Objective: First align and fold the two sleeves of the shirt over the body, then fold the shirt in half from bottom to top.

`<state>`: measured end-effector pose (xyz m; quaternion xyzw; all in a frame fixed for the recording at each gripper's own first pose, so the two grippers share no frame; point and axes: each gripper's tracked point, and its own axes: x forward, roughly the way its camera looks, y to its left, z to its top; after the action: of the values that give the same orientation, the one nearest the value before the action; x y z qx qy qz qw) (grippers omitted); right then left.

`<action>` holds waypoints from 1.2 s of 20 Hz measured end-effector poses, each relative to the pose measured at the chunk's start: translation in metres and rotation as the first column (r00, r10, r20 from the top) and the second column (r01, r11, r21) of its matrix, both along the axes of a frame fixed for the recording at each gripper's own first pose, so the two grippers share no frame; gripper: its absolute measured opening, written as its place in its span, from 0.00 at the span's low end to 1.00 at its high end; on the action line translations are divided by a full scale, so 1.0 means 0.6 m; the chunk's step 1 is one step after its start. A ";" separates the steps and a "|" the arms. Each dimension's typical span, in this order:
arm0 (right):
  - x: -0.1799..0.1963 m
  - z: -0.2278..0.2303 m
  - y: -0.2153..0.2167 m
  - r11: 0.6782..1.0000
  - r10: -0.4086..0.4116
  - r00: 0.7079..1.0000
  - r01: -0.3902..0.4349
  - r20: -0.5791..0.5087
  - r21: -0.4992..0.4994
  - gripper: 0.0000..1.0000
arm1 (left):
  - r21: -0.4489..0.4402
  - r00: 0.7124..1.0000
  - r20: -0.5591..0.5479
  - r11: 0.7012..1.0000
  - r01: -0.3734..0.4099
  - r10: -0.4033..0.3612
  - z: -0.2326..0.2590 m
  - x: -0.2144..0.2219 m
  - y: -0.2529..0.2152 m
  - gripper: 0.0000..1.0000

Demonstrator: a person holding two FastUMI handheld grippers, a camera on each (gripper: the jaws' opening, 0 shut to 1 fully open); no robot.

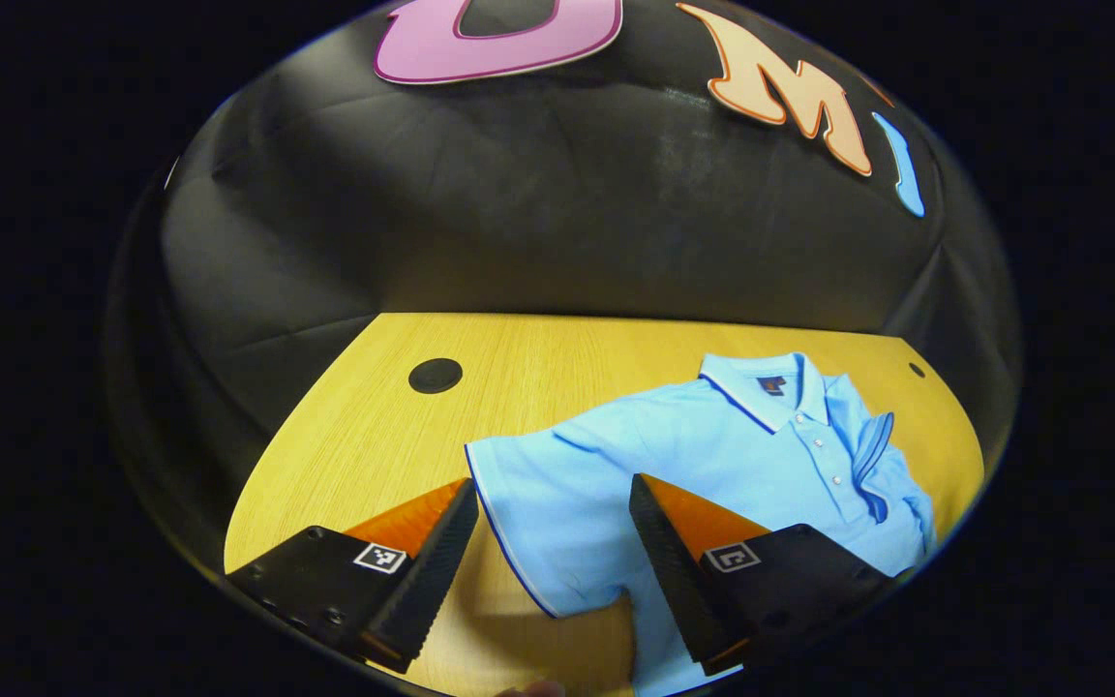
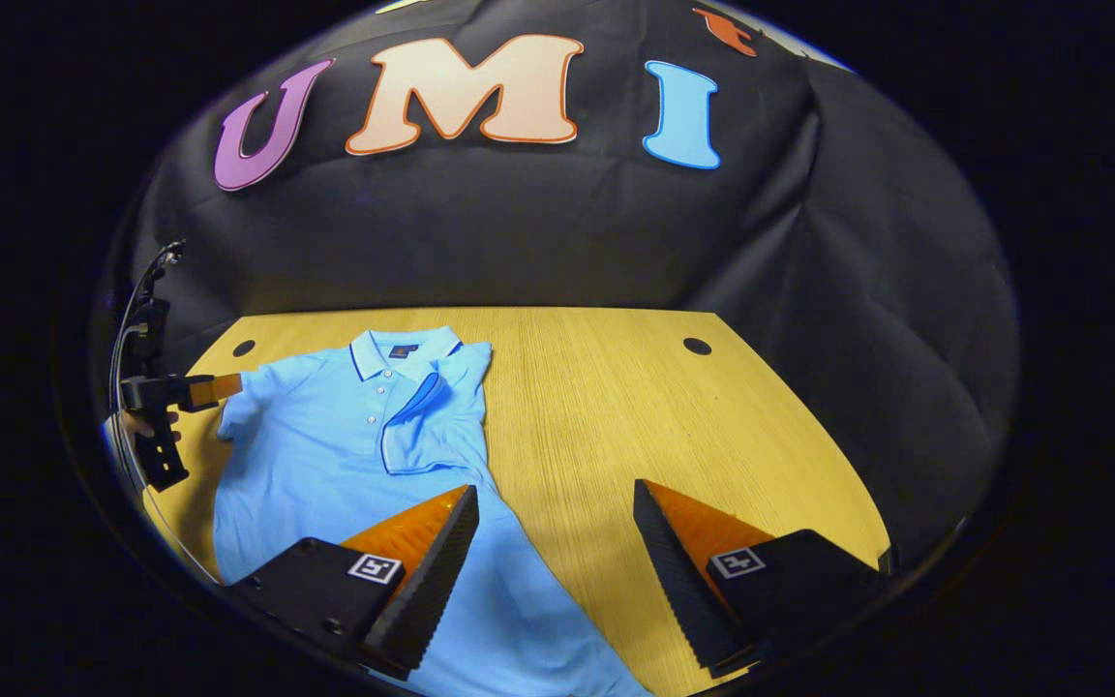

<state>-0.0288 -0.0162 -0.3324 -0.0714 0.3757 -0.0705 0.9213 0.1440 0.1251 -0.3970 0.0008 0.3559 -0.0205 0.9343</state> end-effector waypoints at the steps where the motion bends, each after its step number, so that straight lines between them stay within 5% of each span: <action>1: -0.003 -0.001 0.003 1.000 -0.001 1.000 0.001 -0.003 0.005 1.00 | 0.004 1.000 -0.016 1.000 -0.004 0.004 -0.010 -0.001 0.002 0.96; 12: -0.003 -0.013 0.012 0.999 -0.009 1.000 0.010 -0.021 0.036 1.00 | 0.001 0.997 -0.082 1.000 0.003 -0.002 -0.052 -0.014 -0.004 0.96; 15: -0.004 -0.017 0.012 0.998 -0.013 1.000 0.015 -0.024 0.055 1.00 | -0.023 0.996 -0.077 0.999 0.039 -0.041 -0.051 -0.011 -0.028 0.49; 16: -0.004 -0.017 0.011 0.998 -0.015 1.000 0.017 -0.022 0.058 1.00 | -0.036 0.996 -0.076 0.998 0.052 -0.055 -0.051 -0.010 -0.039 0.41; 17: -0.004 -0.017 0.008 0.998 -0.015 1.000 0.017 -0.019 0.061 1.00 | -0.032 0.996 -0.077 0.998 0.045 -0.047 -0.051 -0.009 -0.042 0.17; 18: -0.005 -0.017 0.006 0.998 -0.016 1.000 0.017 -0.018 0.063 1.00 | -0.026 0.996 -0.075 0.999 0.041 -0.043 -0.051 -0.006 -0.043 0.06; 24: -0.010 -0.008 -0.015 0.996 -0.019 1.000 0.019 -0.002 0.082 1.00 | 0.021 0.997 -0.068 0.999 0.046 -0.044 -0.011 0.004 -0.070 0.00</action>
<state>-0.0351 -0.0252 -0.3374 -0.0299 0.3795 -0.0637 0.9225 0.1467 0.0830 -0.4035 0.0186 0.3874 -0.0376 0.9210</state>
